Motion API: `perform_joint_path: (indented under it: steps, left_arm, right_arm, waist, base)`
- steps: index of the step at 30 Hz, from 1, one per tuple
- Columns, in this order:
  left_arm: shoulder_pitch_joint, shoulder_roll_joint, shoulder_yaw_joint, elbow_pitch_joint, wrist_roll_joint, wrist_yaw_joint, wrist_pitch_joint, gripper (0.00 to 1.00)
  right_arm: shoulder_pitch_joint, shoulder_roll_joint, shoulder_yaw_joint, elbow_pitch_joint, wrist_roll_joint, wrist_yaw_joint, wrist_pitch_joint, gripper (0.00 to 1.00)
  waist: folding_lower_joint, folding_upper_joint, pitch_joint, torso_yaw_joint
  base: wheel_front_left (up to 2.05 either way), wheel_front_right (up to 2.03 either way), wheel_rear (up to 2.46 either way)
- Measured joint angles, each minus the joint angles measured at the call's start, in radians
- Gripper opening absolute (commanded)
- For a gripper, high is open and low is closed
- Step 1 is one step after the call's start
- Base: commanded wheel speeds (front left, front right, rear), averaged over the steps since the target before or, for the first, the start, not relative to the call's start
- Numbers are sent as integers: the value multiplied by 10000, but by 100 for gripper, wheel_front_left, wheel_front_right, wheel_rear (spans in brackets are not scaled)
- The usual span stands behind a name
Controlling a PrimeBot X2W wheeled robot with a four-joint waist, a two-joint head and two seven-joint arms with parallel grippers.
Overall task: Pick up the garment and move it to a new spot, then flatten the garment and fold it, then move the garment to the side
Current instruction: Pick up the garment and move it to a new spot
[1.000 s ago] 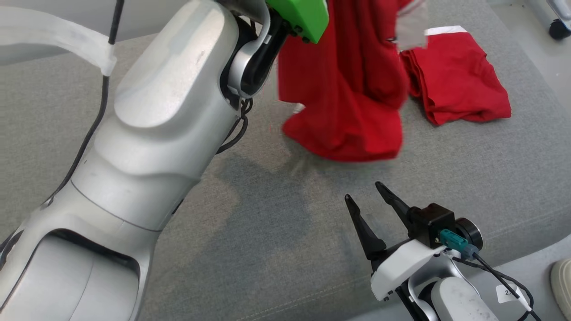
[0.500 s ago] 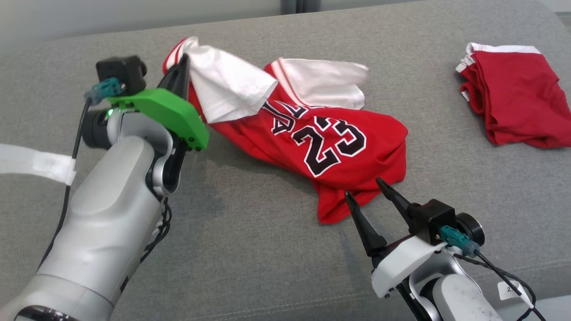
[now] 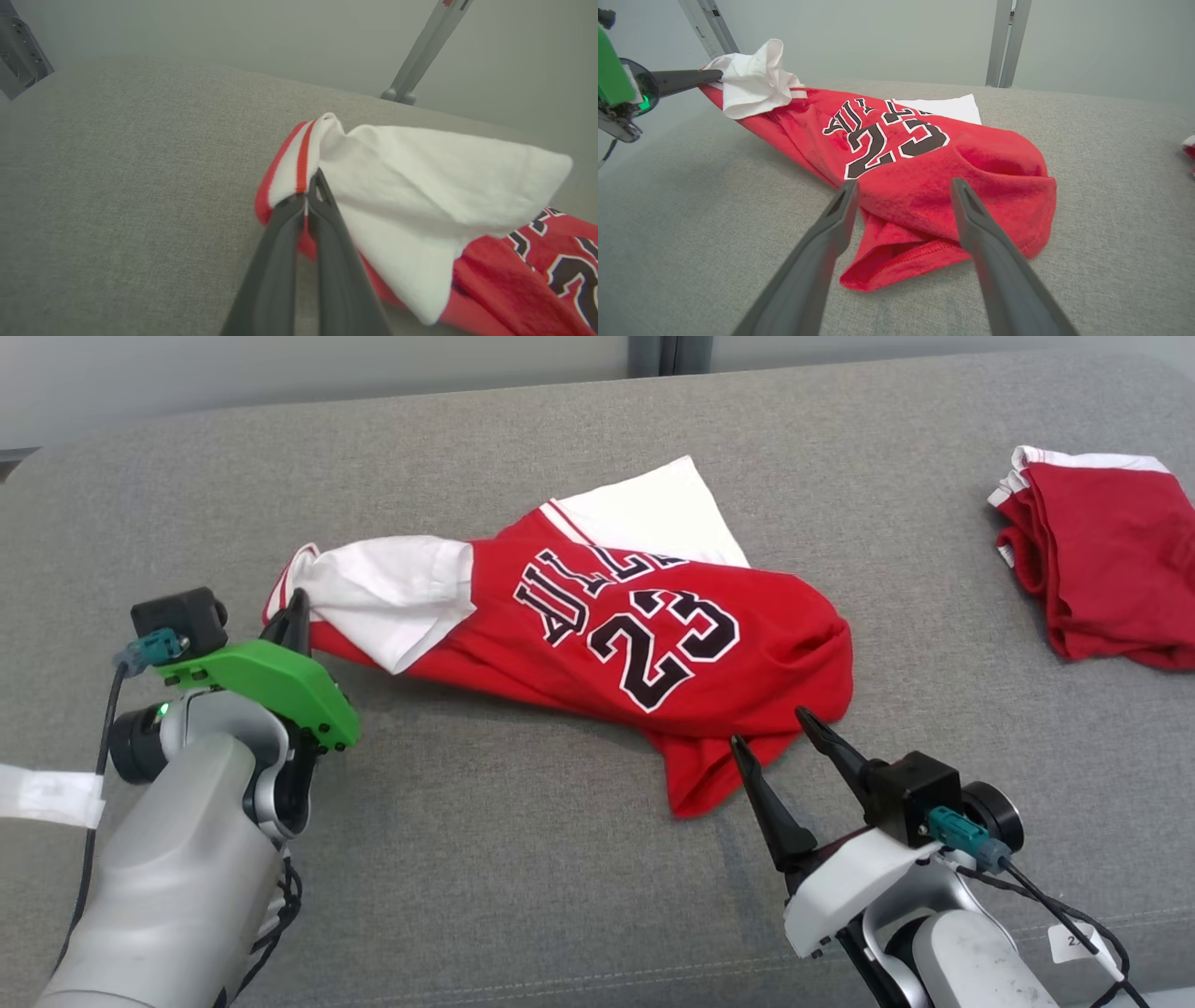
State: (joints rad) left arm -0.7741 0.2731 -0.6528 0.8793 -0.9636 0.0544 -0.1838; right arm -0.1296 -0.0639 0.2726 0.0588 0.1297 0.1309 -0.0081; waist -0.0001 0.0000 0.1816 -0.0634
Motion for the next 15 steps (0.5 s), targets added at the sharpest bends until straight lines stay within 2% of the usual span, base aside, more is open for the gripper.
perform_joint_path:
  steps: [3, 4, 5, 15]
  left_arm:
    - [257, 58, 82, 199, -203, -31, -27, 3]
    - [347, 56, 81, 267, -219, -46, -27, 46]
    - [430, 58, 77, 324, -224, -58, -36, 100]
    - [1199, 274, 27, 343, -190, -61, -407, 100]
  right_arm:
    - [29, 2, -8, -4, -2, 0, 25, 100]
    - [51, 6, -4, -13, -2, 0, 29, 100]
    - [80, 10, -6, -15, -2, 0, 40, 100]
    - [337, 36, -98, -19, 0, 0, 77, 100]
  waist:
    - [0, 0, -93, 61]
    - [0, 0, -133, 80]
    - [0, 0, -173, 103]
    - [0, 0, -653, 411]
  base:
    - [0, 0, 0]
    - [0, 0, 0]
    - [0, 0, 0]
    - [0, 0, 0]
